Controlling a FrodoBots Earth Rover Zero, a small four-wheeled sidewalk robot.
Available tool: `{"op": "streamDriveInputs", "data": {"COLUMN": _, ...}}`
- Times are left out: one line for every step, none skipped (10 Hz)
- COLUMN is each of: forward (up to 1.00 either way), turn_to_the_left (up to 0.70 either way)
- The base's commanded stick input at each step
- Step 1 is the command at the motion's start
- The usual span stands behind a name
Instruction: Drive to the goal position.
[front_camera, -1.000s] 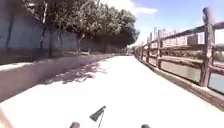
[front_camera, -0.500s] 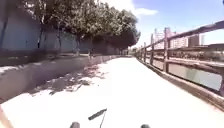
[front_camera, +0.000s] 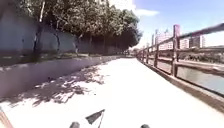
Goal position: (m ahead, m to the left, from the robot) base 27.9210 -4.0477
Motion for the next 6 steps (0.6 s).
{"op": "streamDriveInputs", "data": {"forward": 0.85, "turn_to_the_left": -0.34}}
{"op": "streamDriveInputs", "data": {"forward": 0.85, "turn_to_the_left": -0.12}}
{"op": "streamDriveInputs", "data": {"forward": 0.85, "turn_to_the_left": 0.00}}
{"op": "streamDriveInputs", "data": {"forward": 0.85, "turn_to_the_left": 0.00}}
{"op": "streamDriveInputs", "data": {"forward": 0.85, "turn_to_the_left": 0.00}}
{"op": "streamDriveInputs", "data": {"forward": 0.85, "turn_to_the_left": 0.00}}
